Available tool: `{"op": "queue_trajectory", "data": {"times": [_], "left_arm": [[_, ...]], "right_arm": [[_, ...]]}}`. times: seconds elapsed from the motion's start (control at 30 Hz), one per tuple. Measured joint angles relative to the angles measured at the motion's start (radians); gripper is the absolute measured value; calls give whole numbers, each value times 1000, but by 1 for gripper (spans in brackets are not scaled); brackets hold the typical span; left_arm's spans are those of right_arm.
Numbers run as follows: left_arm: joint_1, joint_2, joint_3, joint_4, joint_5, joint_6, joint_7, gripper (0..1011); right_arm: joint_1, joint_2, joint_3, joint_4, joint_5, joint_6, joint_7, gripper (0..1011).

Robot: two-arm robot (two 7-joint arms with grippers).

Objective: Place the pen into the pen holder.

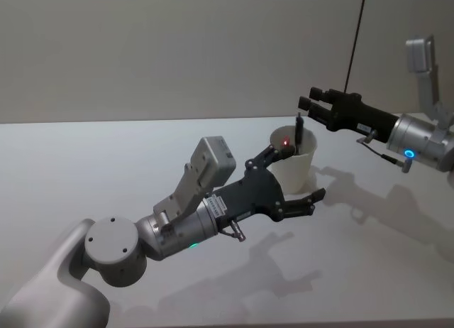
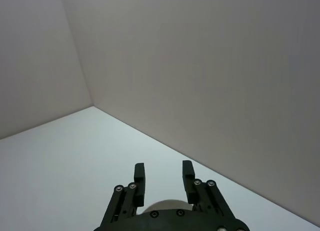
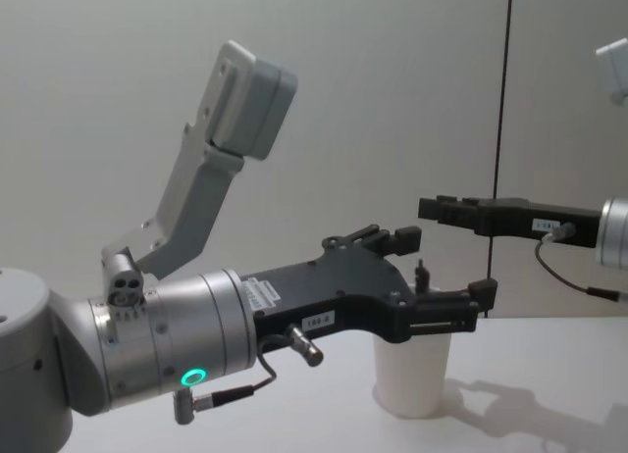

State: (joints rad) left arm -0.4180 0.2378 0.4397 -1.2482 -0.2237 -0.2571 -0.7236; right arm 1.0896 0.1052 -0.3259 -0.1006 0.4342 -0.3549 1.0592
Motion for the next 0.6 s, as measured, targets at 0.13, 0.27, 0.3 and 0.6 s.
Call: {"op": "queue_trajectory", "data": {"times": [0.13, 0.27, 0.3, 0.6], "left_arm": [[0, 0, 0, 0, 0, 0, 0, 1003], [0, 0, 0, 0, 0, 0, 0, 1003], [0, 0, 0, 0, 0, 0, 0, 1003], [0, 0, 0, 0, 0, 0, 0, 1003]], "right_arm": [[1, -3, 1, 7, -4, -5, -12, 516], [3, -5, 2, 12, -7, -9, -20, 648], [3, -6, 2, 13, -8, -10, -23, 696], [4, -9, 3, 20, -12, -15, -33, 950]]}}
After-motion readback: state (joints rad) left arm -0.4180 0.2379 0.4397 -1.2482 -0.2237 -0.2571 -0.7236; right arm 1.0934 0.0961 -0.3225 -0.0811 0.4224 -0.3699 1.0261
